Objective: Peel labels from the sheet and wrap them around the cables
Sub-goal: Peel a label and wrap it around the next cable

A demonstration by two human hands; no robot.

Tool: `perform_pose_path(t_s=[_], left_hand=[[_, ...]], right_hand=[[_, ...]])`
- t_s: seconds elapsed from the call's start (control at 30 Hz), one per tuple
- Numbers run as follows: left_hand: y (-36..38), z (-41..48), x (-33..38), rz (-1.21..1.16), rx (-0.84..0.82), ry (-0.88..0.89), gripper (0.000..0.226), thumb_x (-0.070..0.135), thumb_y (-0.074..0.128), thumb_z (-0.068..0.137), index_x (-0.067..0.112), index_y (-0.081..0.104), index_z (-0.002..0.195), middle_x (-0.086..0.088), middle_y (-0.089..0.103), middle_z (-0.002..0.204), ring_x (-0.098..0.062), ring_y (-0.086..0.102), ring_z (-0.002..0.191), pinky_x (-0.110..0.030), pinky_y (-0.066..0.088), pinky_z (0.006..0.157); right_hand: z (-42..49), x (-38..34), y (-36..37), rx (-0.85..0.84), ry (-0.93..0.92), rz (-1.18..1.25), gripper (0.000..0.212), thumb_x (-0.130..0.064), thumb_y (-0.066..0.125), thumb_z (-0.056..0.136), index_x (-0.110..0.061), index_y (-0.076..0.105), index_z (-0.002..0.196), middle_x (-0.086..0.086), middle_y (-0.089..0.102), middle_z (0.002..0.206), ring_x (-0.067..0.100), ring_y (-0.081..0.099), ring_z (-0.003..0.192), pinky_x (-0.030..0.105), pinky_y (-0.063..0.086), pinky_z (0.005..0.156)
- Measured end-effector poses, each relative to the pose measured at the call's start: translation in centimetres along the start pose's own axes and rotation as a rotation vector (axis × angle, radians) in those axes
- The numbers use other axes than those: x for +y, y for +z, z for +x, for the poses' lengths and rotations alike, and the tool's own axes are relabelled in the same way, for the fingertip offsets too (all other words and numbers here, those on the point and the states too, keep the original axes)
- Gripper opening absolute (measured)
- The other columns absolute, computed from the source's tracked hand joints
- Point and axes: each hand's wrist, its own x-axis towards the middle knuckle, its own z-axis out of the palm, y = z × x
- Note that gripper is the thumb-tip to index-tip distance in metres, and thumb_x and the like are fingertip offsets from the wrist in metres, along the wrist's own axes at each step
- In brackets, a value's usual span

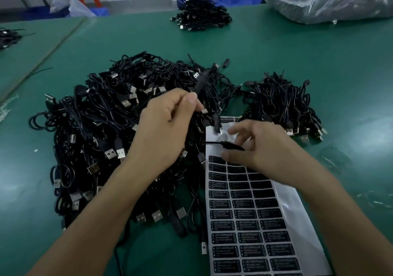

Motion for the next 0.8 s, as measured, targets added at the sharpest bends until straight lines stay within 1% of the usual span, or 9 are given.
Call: perform_pose_path(t_s=[0.1, 0.17, 0.27, 0.4, 0.5, 0.57, 0.67, 0.73, 0.8], left_hand=[[0.1, 0.1, -0.3, -0.074, 0.024, -0.041, 0.032, 0.034, 0.047, 0.105, 0.029, 0.069, 0.083, 0.007, 0.032, 0.050, -0.012, 0.023, 0.043, -0.032, 0.028, 0.047], [0.1, 0.0, -0.1, -0.100, 0.030, -0.045, 0.033, 0.033, 0.047, 0.105, 0.028, 0.069, 0.081, 0.006, 0.030, 0.049, -0.011, 0.023, 0.041, -0.024, 0.027, 0.046], [-0.2, 0.1, 0.2, -0.120, 0.044, -0.041, 0.033, 0.031, 0.049, 0.105, 0.026, 0.070, 0.080, 0.004, 0.031, 0.049, -0.011, 0.024, 0.040, -0.022, 0.028, 0.043], [-0.6, 0.2, 0.6, -0.104, -0.024, -0.030, 0.032, 0.026, 0.050, 0.105, 0.020, 0.073, 0.081, 0.005, 0.042, 0.046, -0.010, 0.034, 0.038, -0.022, 0.031, 0.039], [0.3, -0.2, 0.6, -0.052, -0.197, -0.060, 0.030, 0.020, 0.048, 0.105, 0.015, 0.071, 0.088, 0.005, 0.058, 0.052, -0.006, 0.051, 0.041, -0.018, 0.042, 0.040], [1.2, -0.5, 0.4, -0.023, -0.266, -0.090, 0.028, 0.018, 0.045, 0.105, 0.014, 0.068, 0.088, 0.005, 0.064, 0.058, -0.006, 0.054, 0.042, -0.019, 0.045, 0.041], [1.8, -0.6, -0.2, -0.011, -0.242, -0.123, 0.029, 0.022, 0.041, 0.106, 0.015, 0.058, 0.084, 0.005, 0.068, 0.065, -0.010, 0.056, 0.040, -0.021, 0.045, 0.041], [1.9, -0.6, -0.4, 0.039, -0.221, -0.148, 0.033, 0.027, 0.039, 0.106, 0.012, 0.054, 0.081, 0.004, 0.069, 0.067, -0.011, 0.056, 0.038, -0.021, 0.045, 0.040], [2.1, -0.8, -0.4, 0.096, -0.200, -0.174, 0.039, 0.035, 0.038, 0.105, 0.009, 0.052, 0.079, -0.001, 0.069, 0.065, -0.012, 0.055, 0.037, -0.023, 0.045, 0.039]], right_hand=[[-0.1, -0.5, 0.6, 0.007, -0.061, -0.056, 0.018, -0.033, 0.080, 0.085, -0.030, 0.069, 0.098, -0.014, 0.064, 0.076, -0.009, 0.058, 0.066, 0.006, 0.041, 0.054], [-0.4, -1.1, 0.6, 0.041, -0.087, 0.035, 0.012, -0.032, 0.081, 0.083, -0.032, 0.069, 0.082, -0.010, 0.067, 0.065, -0.004, 0.059, 0.059, 0.009, 0.042, 0.052], [-0.8, -2.2, 0.8, -0.028, -0.102, 0.191, 0.022, -0.039, 0.084, 0.077, -0.023, 0.072, 0.068, -0.003, 0.065, 0.057, 0.003, 0.046, 0.041, 0.014, 0.032, 0.041], [-2.0, -3.7, 3.1, -0.325, -0.212, 0.088, 0.043, -0.044, 0.085, 0.076, -0.016, 0.057, 0.059, -0.006, 0.045, 0.048, 0.007, 0.036, 0.042, 0.023, 0.029, 0.043], [-2.3, -4.3, 4.1, -0.273, -0.283, -0.003, 0.054, -0.058, 0.082, 0.071, -0.021, 0.046, 0.054, -0.006, 0.044, 0.048, 0.010, 0.038, 0.044, 0.025, 0.031, 0.044], [-2.3, -4.2, 3.3, -0.260, -0.289, 0.008, 0.052, -0.063, 0.079, 0.069, -0.024, 0.049, 0.054, -0.009, 0.048, 0.050, 0.007, 0.043, 0.046, 0.024, 0.036, 0.045], [-1.7, -3.4, 1.4, -0.242, -0.230, 0.103, 0.029, -0.054, 0.080, 0.074, -0.030, 0.067, 0.064, -0.005, 0.058, 0.056, 0.007, 0.047, 0.048, 0.024, 0.036, 0.046], [-1.1, -2.2, 0.5, -0.075, -0.189, 0.137, 0.012, -0.042, 0.078, 0.080, -0.031, 0.075, 0.078, -0.007, 0.067, 0.067, 0.008, 0.058, 0.057, 0.026, 0.045, 0.053], [-0.5, -0.7, -0.4, 0.125, -0.119, 0.031, 0.008, -0.032, 0.074, 0.087, -0.035, 0.072, 0.094, -0.014, 0.071, 0.090, -0.001, 0.061, 0.071, 0.015, 0.045, 0.064]])
